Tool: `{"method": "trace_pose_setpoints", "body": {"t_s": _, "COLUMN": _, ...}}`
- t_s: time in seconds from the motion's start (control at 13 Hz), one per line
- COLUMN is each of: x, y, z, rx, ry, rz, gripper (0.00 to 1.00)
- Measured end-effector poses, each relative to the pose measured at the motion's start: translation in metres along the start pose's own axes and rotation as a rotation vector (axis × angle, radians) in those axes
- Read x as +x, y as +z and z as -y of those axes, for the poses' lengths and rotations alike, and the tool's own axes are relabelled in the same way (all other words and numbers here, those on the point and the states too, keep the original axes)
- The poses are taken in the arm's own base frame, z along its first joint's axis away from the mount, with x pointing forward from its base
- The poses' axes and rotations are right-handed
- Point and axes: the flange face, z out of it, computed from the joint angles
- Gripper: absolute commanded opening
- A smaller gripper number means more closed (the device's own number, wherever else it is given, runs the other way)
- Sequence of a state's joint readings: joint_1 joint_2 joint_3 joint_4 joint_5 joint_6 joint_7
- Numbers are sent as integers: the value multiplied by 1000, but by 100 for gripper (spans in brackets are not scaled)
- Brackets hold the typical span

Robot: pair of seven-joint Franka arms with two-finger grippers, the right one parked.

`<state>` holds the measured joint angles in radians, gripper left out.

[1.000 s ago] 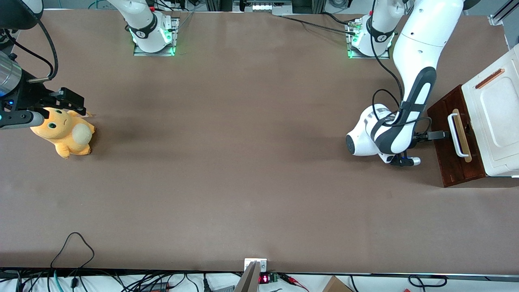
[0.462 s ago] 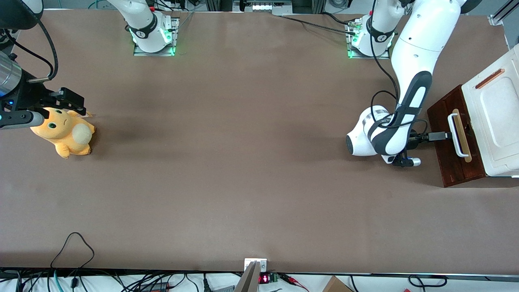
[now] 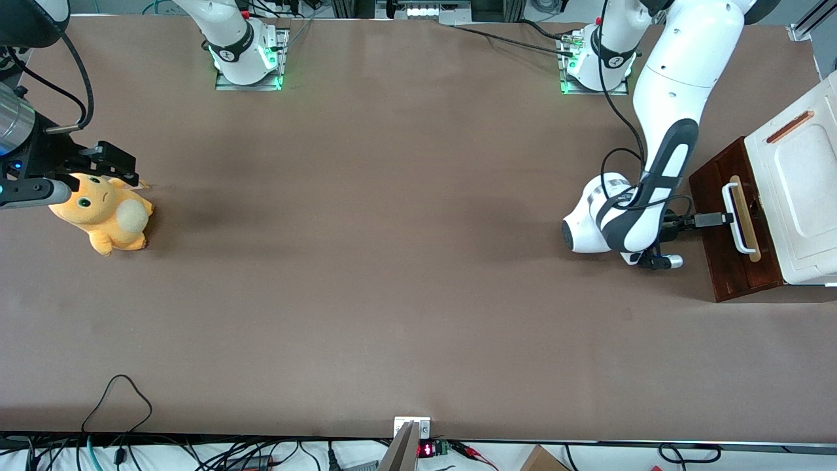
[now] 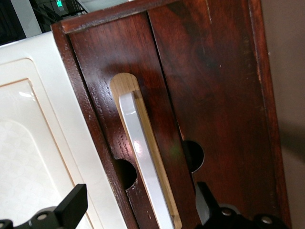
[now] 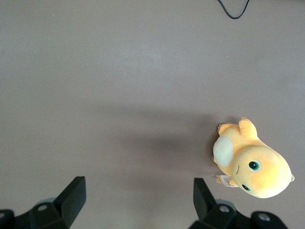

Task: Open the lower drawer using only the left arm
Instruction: 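Advance the left gripper onto the white handle and close it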

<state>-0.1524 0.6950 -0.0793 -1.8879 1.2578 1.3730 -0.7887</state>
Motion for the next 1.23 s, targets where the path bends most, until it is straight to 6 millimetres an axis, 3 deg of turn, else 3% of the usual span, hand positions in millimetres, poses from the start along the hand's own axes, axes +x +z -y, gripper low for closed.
{"method": "trace_pose_setpoints", "body": {"t_s": 0.31, "x": 5, "y": 20, "z": -1, "rx": 9, "ry": 2, "rz": 18, "gripper": 100}}
{"method": "trace_pose_setpoints", "body": {"t_s": 1.23, "x": 8, "y": 39, "z": -14, "rx": 30, "ry": 23, "rz": 28, "gripper": 99}}
